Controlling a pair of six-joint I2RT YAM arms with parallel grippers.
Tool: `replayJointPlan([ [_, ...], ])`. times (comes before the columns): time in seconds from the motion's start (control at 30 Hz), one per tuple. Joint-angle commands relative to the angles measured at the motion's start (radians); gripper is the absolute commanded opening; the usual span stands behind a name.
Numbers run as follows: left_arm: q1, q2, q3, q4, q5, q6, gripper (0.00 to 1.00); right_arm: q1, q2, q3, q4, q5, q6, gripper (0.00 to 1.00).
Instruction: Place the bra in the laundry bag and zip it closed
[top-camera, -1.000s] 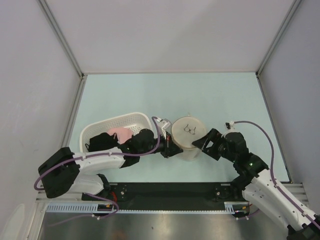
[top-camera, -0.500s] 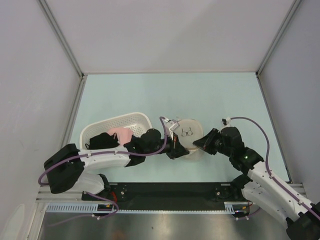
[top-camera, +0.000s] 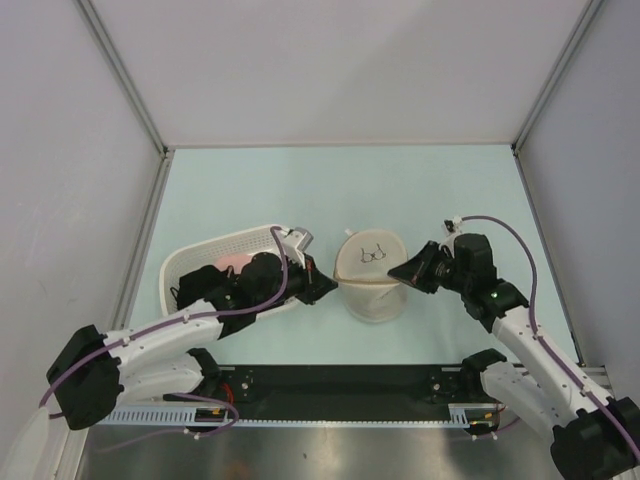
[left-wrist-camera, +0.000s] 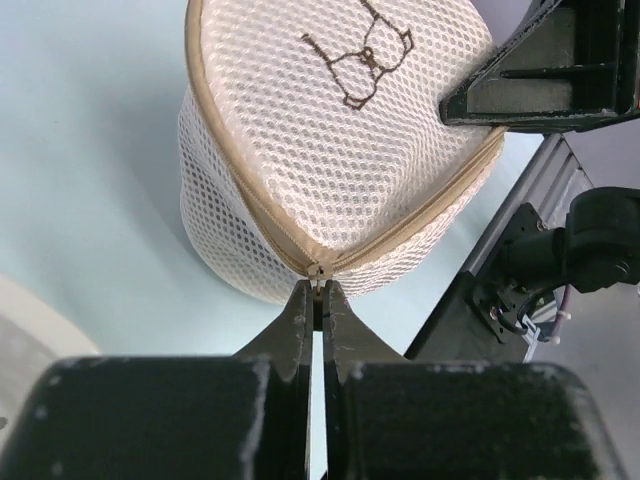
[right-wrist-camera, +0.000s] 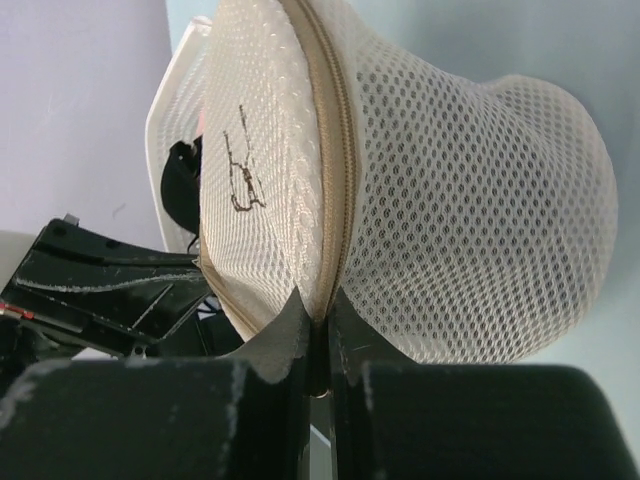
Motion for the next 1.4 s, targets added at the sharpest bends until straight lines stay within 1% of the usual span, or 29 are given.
replayJointPlan([
  [0.0,0.054,-0.052,0.001,-0.054,0.019,0.07,0.0,-0.017,0.056,0.053,0.079,-0.049,-0.094,0.0],
  [0.03,0.052,-0.047,0.011,-0.031,0.042,0.069,0.0,-0.017,0.097,0.057,0.091,-0.069,-0.1,0.0],
  [0.07,0.049,-0.039,0.013,-0.012,0.095,0.059,0.0,-0.016,0.12,0.062,0.111,-0.071,-0.118,0.0],
  [0.17,0.022,0.005,0.025,0.057,0.163,0.017,0.0,-0.009,0.23,0.112,0.119,-0.075,-0.14,0.0],
  [0.2,0.012,0.028,0.034,0.084,0.166,0.01,0.0,-0.009,0.261,0.135,0.13,-0.08,-0.14,0.01],
  [0.23,0.0,0.039,0.036,0.1,0.166,0.003,0.0,-0.008,0.302,0.148,0.146,-0.08,-0.14,0.02],
  [0.33,-0.04,0.088,0.041,0.181,0.171,-0.043,0.0,-0.008,0.362,0.212,0.141,-0.074,-0.154,0.12],
  [0.37,-0.056,0.1,0.044,0.199,0.172,-0.066,0.0,-0.008,0.398,0.233,0.122,-0.071,-0.166,0.23],
  [0.4,-0.061,0.111,0.047,0.233,0.171,-0.08,0.0,-0.006,0.41,0.259,0.096,-0.034,-0.203,0.34],
  [0.43,-0.067,0.129,0.047,0.252,0.172,-0.092,0.0,-0.005,0.424,0.301,0.032,-0.014,-0.223,0.44],
  [0.47,-0.069,0.135,0.047,0.27,0.174,-0.117,0.0,-0.002,0.445,0.324,-0.002,0.003,-0.246,0.58],
  [0.53,-0.067,0.151,0.056,0.302,0.177,-0.134,0.0,0.001,0.456,0.365,-0.101,0.068,-0.321,0.71],
  [0.57,-0.069,0.154,0.063,0.299,0.181,-0.135,0.0,0.004,0.45,0.37,-0.132,0.096,-0.339,0.81],
  [0.6,-0.069,0.157,0.08,0.301,0.188,-0.135,0.0,0.004,0.441,0.37,-0.158,0.133,-0.353,0.85],
  [0.67,-0.069,0.166,0.094,0.296,0.189,-0.122,0.0,0.007,0.407,0.344,-0.212,0.165,-0.373,0.89],
  [0.77,-0.069,0.194,0.116,0.296,0.189,-0.112,0.0,0.012,0.295,0.28,-0.254,0.21,-0.367,0.94],
  [0.8,-0.069,0.203,0.125,0.304,0.192,-0.114,0.0,0.017,0.233,0.267,-0.269,0.24,-0.366,0.96],
  [0.87,-0.07,0.221,0.123,0.321,0.207,-0.125,0.0,0.027,0.176,0.246,-0.321,0.27,-0.355,0.98],
  [0.97,-0.073,0.25,0.123,0.344,0.221,-0.138,0.0,0.044,0.061,0.191,-0.357,0.268,-0.309,1.0],
  [1.0,-0.075,0.261,0.123,0.345,0.226,-0.139,0.0,0.049,0.035,0.153,-0.357,0.233,-0.288,1.0],
  [1.03,-0.077,0.264,0.125,0.345,0.229,-0.139,0.0,0.055,-0.017,0.134,-0.337,0.207,-0.265,1.0],
  [1.07,-0.078,0.266,0.125,0.345,0.232,-0.137,0.0,0.06,-0.042,0.114,-0.317,0.175,-0.202,1.0],
  [1.1,-0.08,0.269,0.123,0.347,0.228,-0.135,0.0,0.064,-0.065,0.062,-0.256,0.108,-0.163,1.0],
  [1.17,-0.086,0.277,0.125,0.348,0.221,-0.134,0.0,0.081,-0.128,0.011,-0.185,0.057,-0.067,1.0],
  [1.2,-0.087,0.278,0.129,0.351,0.217,-0.135,0.0,0.093,-0.15,-0.013,-0.098,0.028,0.019,1.0],
  [1.23,-0.098,0.287,0.131,0.351,0.214,-0.134,0.0,0.105,-0.166,-0.056,-0.059,0.024,0.062,1.0],
  [1.3,-0.106,0.296,0.139,0.353,0.209,-0.137,0.0,0.141,-0.199,-0.078,0.019,0.046,0.133,0.99],
  [1.37,-0.118,0.306,0.145,0.353,0.211,-0.142,0.0,0.156,-0.191,-0.085,0.041,0.061,0.153,0.96],
])
